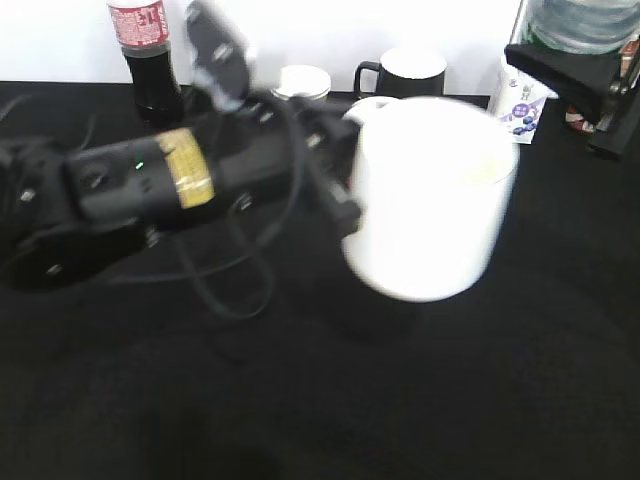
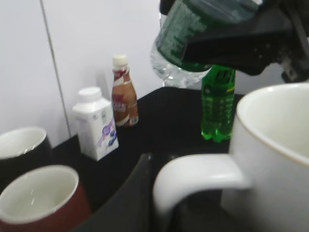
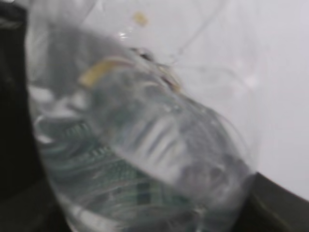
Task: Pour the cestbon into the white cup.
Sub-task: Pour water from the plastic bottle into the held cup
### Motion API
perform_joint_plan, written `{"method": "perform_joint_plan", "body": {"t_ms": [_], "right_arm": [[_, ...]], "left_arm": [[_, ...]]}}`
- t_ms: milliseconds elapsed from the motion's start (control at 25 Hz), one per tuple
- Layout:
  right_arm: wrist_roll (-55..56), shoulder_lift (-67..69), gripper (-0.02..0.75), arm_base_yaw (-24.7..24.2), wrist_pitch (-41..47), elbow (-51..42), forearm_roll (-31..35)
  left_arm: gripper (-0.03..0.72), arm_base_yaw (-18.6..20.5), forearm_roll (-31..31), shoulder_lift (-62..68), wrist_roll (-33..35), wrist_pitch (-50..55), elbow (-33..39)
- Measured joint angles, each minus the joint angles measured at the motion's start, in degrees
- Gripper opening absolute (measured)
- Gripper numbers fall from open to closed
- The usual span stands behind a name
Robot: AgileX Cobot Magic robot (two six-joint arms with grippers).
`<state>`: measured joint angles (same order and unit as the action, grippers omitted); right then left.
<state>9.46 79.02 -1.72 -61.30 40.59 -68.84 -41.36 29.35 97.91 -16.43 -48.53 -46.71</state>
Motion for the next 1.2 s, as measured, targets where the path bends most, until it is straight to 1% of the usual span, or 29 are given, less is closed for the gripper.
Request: {"method": "perform_joint_plan", "body": {"t_ms": [80,200,280,600,840,960,1040,1120,1200], "right_arm": [[-2.3,-0.1,0.483,0.0,0.2,1.0,-3.2],[-7.5,-0.1,0.483,0.0,0.4,1.0,-3.6],[-11.1,-0.1,0.483,0.0,0.7,1.0,-3.7],[-22.7,-0.1,0.483,0.0,1.0,1.0,-3.6],[-28.8,-0.1,0.483,0.0,1.0,1.0,-3.6],[-30.7,-0.1,0.483,0.0,1.4,1.0,-3.6],[-31.8,-0.1,0.483,0.0,2.6,1.0,-4.1],[-32.9,-0.1,0.483,0.0,2.7,1.0,-4.5],[-35.1,-0.1,0.483,0.0,2.7,1.0,-4.7]], "left_arm": [[0.045,-1.4,-1.0,0.2,0.0,0.1,-1.4],[0.045,-4.0,-1.4,1.0,0.0,0.5,-1.5],[0.045,-4.8,-2.3,1.0,0.0,0.6,-1.5],[0.045,-4.9,-2.7,1.0,0.0,0.7,-1.5],[0.045,-4.9,-2.7,1.0,0.0,0.7,-1.5],[0.045,-6.8,-2.8,1.0,0.0,0.7,-1.5],[0.045,-7.4,-2.7,1.0,0.0,0.7,-1.5],[0.045,-7.4,-5.8,1.0,0.0,0.7,-1.5],[0.045,-7.4,-6.9,1.0,0.0,0.9,-1.5]]}}
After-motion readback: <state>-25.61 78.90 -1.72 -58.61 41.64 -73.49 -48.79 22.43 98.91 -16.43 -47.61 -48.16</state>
